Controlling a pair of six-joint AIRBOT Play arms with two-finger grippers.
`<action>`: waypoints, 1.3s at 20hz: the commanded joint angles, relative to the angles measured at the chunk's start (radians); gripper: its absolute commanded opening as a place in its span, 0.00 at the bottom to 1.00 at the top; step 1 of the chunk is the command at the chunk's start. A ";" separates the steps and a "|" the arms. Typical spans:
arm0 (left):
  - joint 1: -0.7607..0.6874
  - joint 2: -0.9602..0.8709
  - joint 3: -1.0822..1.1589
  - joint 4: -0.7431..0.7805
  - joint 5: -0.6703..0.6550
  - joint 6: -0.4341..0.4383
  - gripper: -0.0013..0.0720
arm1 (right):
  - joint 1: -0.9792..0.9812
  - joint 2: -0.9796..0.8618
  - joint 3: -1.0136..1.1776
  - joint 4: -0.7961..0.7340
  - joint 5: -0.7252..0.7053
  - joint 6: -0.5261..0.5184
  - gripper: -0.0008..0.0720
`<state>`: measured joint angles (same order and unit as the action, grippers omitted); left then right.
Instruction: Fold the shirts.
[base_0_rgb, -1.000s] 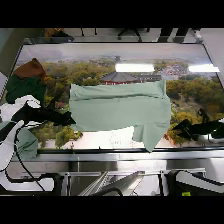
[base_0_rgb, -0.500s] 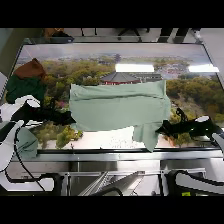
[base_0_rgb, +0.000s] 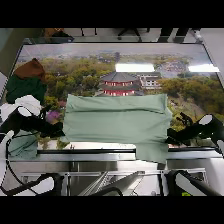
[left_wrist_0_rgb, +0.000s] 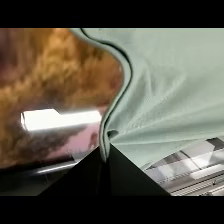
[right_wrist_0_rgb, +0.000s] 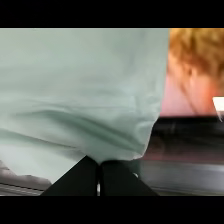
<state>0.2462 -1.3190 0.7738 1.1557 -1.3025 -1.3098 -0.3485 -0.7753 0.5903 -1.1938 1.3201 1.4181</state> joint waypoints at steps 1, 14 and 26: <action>0.020 0.055 -0.061 0.016 -0.012 -0.011 0.03 | 0.002 0.078 0.032 0.026 0.014 -0.017 0.04; -0.075 -0.319 0.566 -0.105 0.079 -0.038 0.03 | 0.065 -0.482 0.539 0.421 -0.374 -0.407 0.05; -0.142 -0.548 0.946 -0.145 -0.084 -0.046 0.93 | -0.035 -0.593 0.790 0.315 -0.150 -0.367 0.97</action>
<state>0.1108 -1.8534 1.6295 1.0134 -1.3228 -1.3441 -0.3286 -1.3598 1.3499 -0.8482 1.0599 1.0248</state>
